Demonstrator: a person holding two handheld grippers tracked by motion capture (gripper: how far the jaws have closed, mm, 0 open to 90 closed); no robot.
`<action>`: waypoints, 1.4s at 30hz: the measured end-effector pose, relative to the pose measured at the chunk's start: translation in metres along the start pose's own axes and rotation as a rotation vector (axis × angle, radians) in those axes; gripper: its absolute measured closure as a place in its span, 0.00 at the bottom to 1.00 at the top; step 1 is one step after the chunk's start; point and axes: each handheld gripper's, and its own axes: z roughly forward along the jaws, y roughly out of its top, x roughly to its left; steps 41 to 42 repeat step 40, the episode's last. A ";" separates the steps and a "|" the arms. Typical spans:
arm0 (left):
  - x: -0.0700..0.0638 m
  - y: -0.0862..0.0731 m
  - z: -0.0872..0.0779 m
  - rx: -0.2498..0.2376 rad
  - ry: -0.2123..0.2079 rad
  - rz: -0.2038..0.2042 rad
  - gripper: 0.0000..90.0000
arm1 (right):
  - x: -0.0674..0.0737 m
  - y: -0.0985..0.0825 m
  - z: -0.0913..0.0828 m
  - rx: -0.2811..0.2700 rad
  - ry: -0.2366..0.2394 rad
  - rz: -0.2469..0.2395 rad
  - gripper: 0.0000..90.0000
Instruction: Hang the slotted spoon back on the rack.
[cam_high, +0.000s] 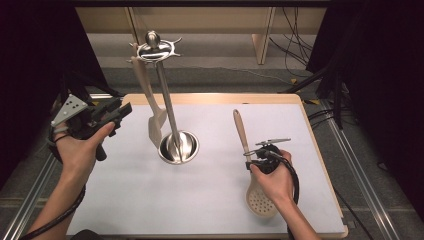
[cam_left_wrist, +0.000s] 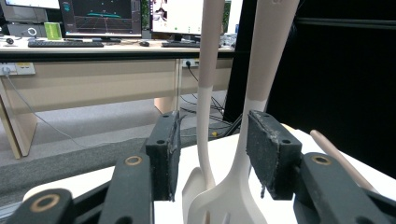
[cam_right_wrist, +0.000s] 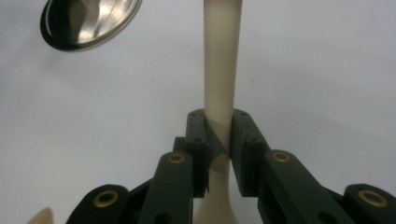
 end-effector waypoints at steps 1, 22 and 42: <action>0.000 0.000 0.000 -0.001 -0.001 0.000 0.60 | 0.001 0.000 -0.002 0.007 -0.004 0.004 0.88; -0.008 0.002 0.001 -0.003 -0.020 0.017 0.60 | 0.007 -0.005 -0.013 -0.139 -0.011 -0.023 0.88; -0.013 0.001 0.003 0.001 -0.037 0.019 0.60 | 0.010 -0.005 -0.017 -0.191 -0.023 -0.033 0.88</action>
